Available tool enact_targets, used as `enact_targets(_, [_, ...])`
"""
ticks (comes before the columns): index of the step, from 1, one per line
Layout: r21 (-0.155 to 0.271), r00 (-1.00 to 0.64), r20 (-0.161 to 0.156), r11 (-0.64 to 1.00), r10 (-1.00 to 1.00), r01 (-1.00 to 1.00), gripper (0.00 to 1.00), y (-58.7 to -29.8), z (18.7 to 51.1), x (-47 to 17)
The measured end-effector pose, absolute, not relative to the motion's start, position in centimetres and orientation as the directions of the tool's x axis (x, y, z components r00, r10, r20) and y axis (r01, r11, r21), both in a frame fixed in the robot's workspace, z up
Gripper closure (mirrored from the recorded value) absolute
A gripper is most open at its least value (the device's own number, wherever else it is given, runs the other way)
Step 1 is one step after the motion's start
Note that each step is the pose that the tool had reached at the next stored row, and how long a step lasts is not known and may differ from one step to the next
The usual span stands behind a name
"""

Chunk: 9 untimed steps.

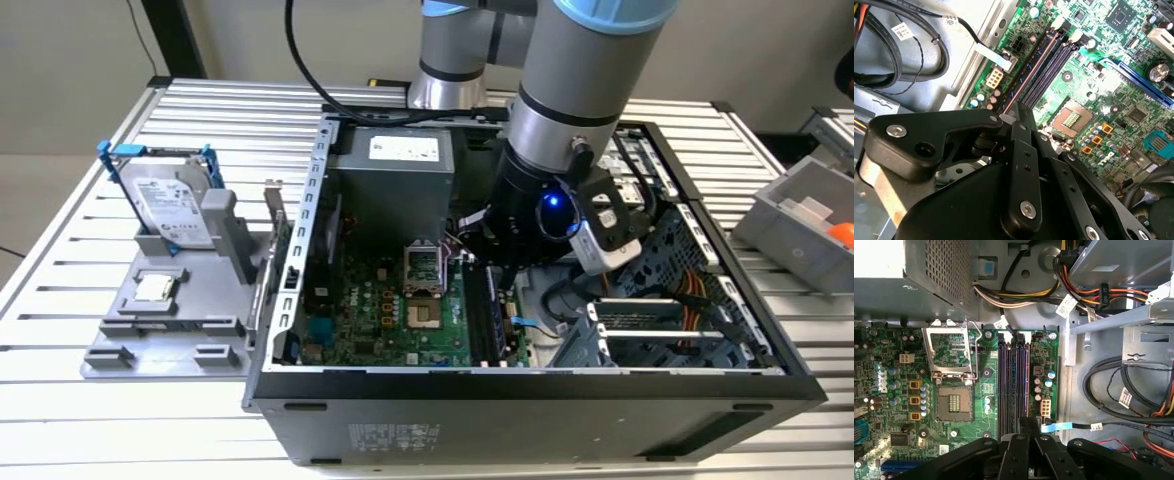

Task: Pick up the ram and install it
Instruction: 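Press down the ram until it locks into place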

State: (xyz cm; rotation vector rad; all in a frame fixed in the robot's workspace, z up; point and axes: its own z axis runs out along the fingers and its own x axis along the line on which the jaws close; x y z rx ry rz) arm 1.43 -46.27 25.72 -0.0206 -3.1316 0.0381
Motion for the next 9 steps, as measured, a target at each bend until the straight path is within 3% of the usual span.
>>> enact_targets(9, [-0.024,-1.000,0.010,1.000,0.013,0.013,1.00,-46.27,25.72,1.41])
